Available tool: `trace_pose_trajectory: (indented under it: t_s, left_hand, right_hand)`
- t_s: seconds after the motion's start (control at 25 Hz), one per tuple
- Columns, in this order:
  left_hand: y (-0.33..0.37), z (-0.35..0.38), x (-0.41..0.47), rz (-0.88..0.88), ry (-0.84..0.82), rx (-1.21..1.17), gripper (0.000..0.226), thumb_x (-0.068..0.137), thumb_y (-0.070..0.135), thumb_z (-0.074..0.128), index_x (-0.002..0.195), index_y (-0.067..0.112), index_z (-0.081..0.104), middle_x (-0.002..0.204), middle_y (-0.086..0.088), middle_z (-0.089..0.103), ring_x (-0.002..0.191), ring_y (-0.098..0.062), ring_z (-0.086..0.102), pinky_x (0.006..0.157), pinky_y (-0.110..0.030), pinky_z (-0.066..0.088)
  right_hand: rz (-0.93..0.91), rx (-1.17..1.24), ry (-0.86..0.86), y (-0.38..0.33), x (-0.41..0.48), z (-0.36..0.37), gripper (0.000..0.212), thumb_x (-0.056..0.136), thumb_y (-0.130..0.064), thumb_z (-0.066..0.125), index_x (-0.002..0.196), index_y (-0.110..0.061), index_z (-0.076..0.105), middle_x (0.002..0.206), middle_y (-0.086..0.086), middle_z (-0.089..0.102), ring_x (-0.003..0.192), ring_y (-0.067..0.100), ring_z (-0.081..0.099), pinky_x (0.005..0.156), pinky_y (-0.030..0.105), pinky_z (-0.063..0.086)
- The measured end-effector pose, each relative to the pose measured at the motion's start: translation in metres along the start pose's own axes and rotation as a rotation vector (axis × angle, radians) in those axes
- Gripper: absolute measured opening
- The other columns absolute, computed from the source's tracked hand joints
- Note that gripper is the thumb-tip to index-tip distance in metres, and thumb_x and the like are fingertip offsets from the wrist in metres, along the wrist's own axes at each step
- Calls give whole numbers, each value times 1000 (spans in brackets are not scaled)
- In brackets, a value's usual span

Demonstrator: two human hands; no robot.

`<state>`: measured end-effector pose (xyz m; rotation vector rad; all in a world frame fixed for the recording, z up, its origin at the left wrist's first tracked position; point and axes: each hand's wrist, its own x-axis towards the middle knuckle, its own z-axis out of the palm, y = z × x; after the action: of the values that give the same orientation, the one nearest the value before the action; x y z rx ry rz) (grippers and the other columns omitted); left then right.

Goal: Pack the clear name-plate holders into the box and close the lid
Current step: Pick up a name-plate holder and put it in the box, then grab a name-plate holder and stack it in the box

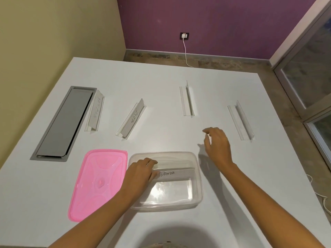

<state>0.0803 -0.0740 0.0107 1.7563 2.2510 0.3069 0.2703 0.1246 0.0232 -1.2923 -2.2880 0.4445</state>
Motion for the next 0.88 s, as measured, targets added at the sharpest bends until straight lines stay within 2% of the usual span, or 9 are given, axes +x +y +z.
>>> trace_pose_trajectory:
  t_s: [0.12, 0.2, 0.28, 0.36, 0.44, 0.52, 0.68, 0.88]
  left_hand:
    - [5, -3, 1, 3, 47, -42, 27, 95, 32, 51, 114, 17, 63, 115, 2, 67, 99, -22, 63, 79, -34, 49]
    - [7, -7, 0, 17, 81, -70, 21, 94, 26, 54, 108, 15, 65, 109, 0, 69, 95, -24, 64, 75, -34, 51]
    - [9, -10, 1, 31, 112, -72, 21, 95, 25, 51, 102, 14, 67, 101, 0, 70, 90, -23, 65, 69, -32, 52]
    - [11, -12, 3, 33, 122, -79, 35, 94, 34, 37, 99, 16, 67, 96, 2, 69, 87, -20, 64, 65, -29, 51]
    - [13, -14, 5, 23, 121, -96, 44, 92, 38, 28, 98, 18, 66, 95, 5, 68, 87, -17, 63, 65, -27, 49]
    - [14, -16, 8, 30, 120, -91, 43, 92, 37, 28, 97, 19, 66, 94, 6, 68, 85, -17, 62, 65, -25, 46]
    - [20, -19, 20, 42, 136, -77, 39, 93, 35, 30, 96, 20, 66, 92, 8, 67, 83, -17, 60, 68, -24, 43]
    - [30, -27, 33, 101, 165, -105, 38, 94, 31, 33, 84, 17, 67, 86, 6, 68, 83, -19, 59, 64, -30, 50]
  right_hand:
    - [236, -190, -26, 56, 43, -5, 38, 89, 3, 52, 127, 2, 49, 122, 24, 54, 115, 36, 50, 90, 41, 47]
    - [374, -326, -78, 92, 65, -7, 46, 87, 5, 54, 130, 11, 39, 126, 31, 49, 118, 41, 47, 98, 44, 45]
    - [566, -415, -111, 120, 78, -9, 45, 86, 6, 56, 126, 15, 38, 125, 32, 49, 117, 42, 49, 99, 45, 46]
    - [696, -436, -146, 138, 83, -9, 42, 84, 7, 59, 122, 15, 43, 122, 31, 53, 114, 41, 54, 92, 45, 49]
    - [717, -453, -196, 147, 87, -9, 36, 80, 9, 64, 113, 12, 50, 114, 28, 60, 106, 39, 60, 83, 43, 52]
    - [689, -474, -201, 152, 90, -11, 31, 76, 11, 66, 104, 9, 55, 106, 26, 63, 98, 38, 63, 75, 41, 53]
    - [653, -485, -191, 155, 90, -17, 24, 75, 16, 65, 97, 9, 59, 100, 27, 64, 92, 40, 64, 72, 41, 54]
    - [530, -418, -72, 127, 80, -27, 15, 83, 17, 54, 93, 8, 60, 92, 29, 65, 84, 41, 65, 66, 41, 52]
